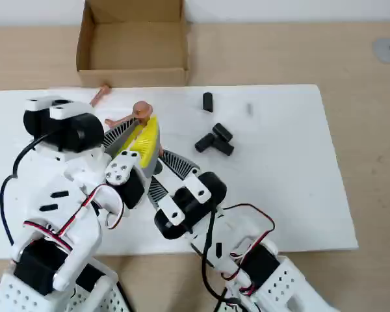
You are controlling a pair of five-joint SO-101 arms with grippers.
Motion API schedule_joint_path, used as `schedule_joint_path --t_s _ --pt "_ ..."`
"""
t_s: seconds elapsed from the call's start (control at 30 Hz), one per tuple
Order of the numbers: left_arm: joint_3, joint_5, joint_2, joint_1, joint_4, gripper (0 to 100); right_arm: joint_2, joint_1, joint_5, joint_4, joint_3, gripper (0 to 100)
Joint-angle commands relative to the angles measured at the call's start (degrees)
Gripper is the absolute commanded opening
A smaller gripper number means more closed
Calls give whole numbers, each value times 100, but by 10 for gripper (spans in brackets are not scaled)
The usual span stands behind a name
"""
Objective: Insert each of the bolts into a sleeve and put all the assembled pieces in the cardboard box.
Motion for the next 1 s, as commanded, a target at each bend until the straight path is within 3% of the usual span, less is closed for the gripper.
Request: schedule_joint_path --t_s 0.0,0.27,0.97 --pt "0 70 -110 62 -167 5 -48 -57 35 -132 -48 9" --pt "114 105 -127 -580 -158 5 -57 -48 18 -141 -154 9" --pt "624 352 -743 -571 -167 5 -57 -48 44 -149 -277 9"
